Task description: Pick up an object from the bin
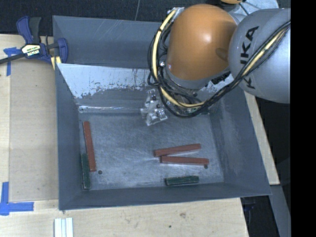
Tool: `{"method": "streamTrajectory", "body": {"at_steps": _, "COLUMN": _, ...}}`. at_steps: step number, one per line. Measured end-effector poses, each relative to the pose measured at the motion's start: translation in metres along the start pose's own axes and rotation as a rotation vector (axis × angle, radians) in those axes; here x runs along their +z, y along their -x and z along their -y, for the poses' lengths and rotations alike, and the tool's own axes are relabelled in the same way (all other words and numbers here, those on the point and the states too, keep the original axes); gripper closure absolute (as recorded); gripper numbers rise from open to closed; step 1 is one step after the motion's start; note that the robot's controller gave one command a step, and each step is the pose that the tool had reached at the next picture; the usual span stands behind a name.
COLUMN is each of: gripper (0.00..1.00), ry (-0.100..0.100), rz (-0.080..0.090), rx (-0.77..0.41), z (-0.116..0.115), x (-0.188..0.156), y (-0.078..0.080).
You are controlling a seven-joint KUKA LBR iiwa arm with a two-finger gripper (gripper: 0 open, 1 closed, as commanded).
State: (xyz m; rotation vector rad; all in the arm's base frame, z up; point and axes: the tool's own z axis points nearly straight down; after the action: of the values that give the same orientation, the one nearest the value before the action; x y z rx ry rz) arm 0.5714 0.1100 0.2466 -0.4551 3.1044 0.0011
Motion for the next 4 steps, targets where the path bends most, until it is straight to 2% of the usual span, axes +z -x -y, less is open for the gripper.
{"method": "streamTrajectory", "body": {"at_steps": 1, "gripper": 1.0, "ry": 0.0, "rz": 0.001, "rx": 0.0, "z": 0.0, "x": 0.001, "y": 0.0}}
{"method": "streamTrajectory", "body": {"at_steps": 2, "gripper": 1.0, "ry": 0.003, "rz": -0.016, "rx": -0.052, "z": 0.019, "x": 0.026, "y": 0.001}}
{"method": "streamTrajectory", "body": {"at_steps": 3, "gripper": 0.0, "ry": 0.001, "rz": -0.008, "rx": 0.06, "z": -0.001, "x": 0.085, "y": -0.024}}
{"method": "streamTrajectory", "body": {"at_steps": 4, "gripper": 0.0, "ry": 0.0, "rz": -0.001, "rx": 0.06, "z": -0.001, "x": 0.081, "y": -0.022}}
